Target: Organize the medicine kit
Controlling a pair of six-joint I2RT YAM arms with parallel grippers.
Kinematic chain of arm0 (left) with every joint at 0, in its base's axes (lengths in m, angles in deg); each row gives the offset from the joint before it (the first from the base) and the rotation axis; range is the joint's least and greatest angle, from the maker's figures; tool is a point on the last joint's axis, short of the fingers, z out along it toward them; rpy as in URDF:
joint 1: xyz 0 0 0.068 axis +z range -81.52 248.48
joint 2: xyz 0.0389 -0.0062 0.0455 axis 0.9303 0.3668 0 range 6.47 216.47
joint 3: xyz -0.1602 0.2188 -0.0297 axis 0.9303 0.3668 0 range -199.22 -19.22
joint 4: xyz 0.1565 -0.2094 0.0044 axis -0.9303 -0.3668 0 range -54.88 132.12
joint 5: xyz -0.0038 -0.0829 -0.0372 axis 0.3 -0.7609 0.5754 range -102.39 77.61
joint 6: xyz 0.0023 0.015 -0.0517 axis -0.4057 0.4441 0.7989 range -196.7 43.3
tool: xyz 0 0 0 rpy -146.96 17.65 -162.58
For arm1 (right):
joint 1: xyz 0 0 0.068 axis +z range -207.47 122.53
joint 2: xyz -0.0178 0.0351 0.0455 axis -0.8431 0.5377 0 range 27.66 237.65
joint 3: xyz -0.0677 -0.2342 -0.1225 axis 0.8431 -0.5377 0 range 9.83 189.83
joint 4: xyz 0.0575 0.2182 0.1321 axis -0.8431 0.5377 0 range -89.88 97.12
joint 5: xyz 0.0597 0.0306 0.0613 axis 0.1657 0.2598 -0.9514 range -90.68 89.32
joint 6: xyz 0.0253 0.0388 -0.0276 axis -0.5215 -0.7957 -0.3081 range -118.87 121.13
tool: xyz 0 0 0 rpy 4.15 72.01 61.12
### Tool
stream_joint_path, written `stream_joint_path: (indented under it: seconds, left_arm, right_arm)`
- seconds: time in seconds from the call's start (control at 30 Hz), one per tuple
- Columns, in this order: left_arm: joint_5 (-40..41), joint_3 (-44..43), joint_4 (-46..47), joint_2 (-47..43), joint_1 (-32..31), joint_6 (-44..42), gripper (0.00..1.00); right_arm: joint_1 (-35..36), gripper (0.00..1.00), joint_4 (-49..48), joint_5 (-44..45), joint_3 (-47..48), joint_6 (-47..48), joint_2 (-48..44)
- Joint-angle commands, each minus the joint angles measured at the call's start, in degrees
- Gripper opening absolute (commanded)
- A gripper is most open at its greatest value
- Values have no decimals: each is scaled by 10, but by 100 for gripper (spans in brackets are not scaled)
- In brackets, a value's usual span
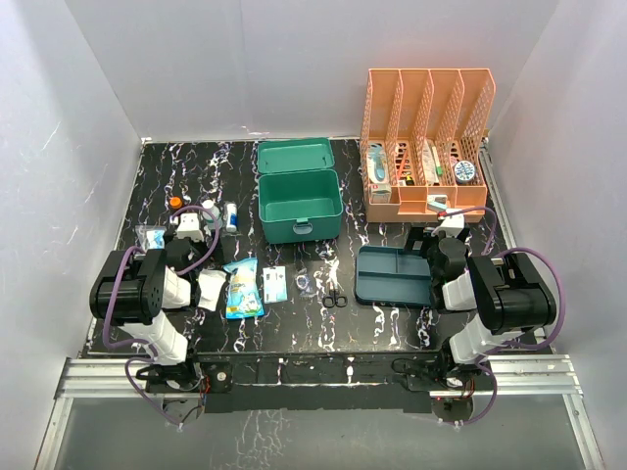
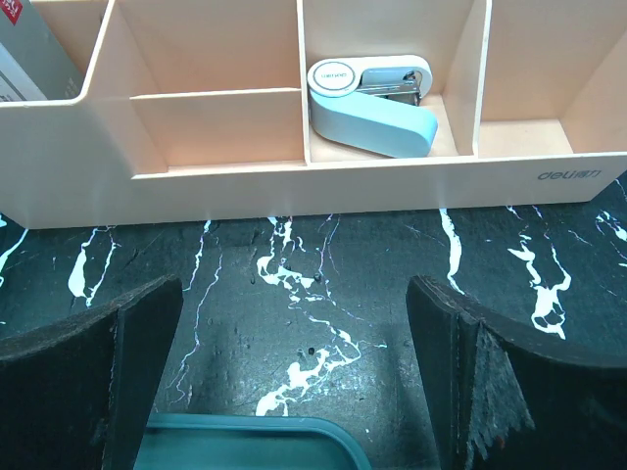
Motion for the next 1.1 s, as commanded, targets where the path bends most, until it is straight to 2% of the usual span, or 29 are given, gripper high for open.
stream_joint_path:
  seconds: [0.0, 0.3, 0.43, 0.5, 0.67, 0.8, 0.93, 1.07]
  left_arm:
    - [-3, -10, 17, -2, 1, 2, 99]
    - [-11, -3, 27, -5, 1, 1, 99]
    - [-23, 11, 32, -32, 0, -6, 99]
    - [-25, 9, 5, -67, 1, -7, 99]
    - [-50, -16, -140, -147, 1, 6, 99]
    - [-61, -49, -188, -129, 0, 14, 99]
    - [-42, -84, -211, -98, 0, 6, 98]
    - [-33, -114, -243, -103, -1, 1, 90]
  right_arm:
    - [-1, 98, -43, 4, 10, -1, 1]
    - [-1, 98, -41, 3, 11, 0, 1]
    - [-1, 98, -47, 6, 9, -1, -1]
    - [-2, 98, -27, 13, 15, -2, -14]
    - [-1, 98, 101, 12, 55, -7, -78]
    - [-1, 98, 167, -12, 62, -17, -127]
    - [2, 98, 191, -23, 50, -28, -180]
    - [5, 98, 212, -30, 52, -29, -207]
